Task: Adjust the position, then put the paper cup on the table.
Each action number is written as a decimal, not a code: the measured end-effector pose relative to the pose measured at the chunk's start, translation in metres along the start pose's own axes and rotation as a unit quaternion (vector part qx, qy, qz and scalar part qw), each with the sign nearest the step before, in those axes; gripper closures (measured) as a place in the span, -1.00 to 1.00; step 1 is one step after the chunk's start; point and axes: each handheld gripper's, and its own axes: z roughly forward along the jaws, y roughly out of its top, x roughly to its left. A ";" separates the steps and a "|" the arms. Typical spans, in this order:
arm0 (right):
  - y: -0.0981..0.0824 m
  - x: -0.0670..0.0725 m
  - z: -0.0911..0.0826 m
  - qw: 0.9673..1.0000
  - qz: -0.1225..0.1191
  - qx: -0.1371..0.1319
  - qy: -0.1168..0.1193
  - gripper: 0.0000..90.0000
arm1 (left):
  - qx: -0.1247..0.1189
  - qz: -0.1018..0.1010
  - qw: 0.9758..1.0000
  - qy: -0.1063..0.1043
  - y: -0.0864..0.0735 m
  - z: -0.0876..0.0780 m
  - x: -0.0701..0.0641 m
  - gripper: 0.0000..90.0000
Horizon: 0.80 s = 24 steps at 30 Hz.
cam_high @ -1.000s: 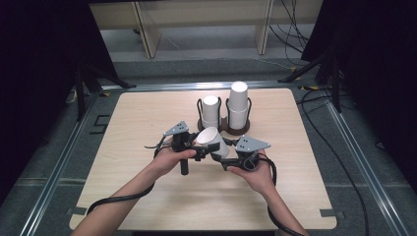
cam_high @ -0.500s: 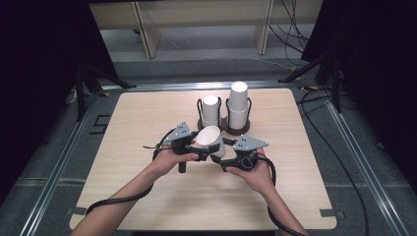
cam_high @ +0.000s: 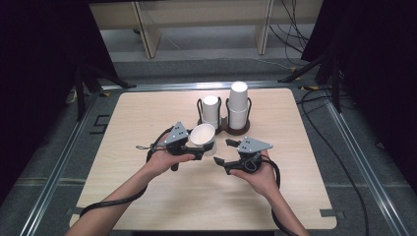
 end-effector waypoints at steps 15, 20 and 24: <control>-0.017 -0.008 -0.024 0.999 0.033 -0.003 -0.037 -0.54 | 0.030 0.015 0.998 0.054 -0.008 -0.030 0.007 -0.40; -0.019 -0.012 -0.027 0.997 0.047 -0.020 -0.057 -0.54 | 0.027 0.026 0.996 0.076 -0.012 -0.041 0.011 -0.40; -0.020 -0.015 -0.033 0.996 0.066 -0.015 -0.061 -0.54 | 0.035 0.025 0.995 0.086 -0.017 -0.052 0.014 -0.40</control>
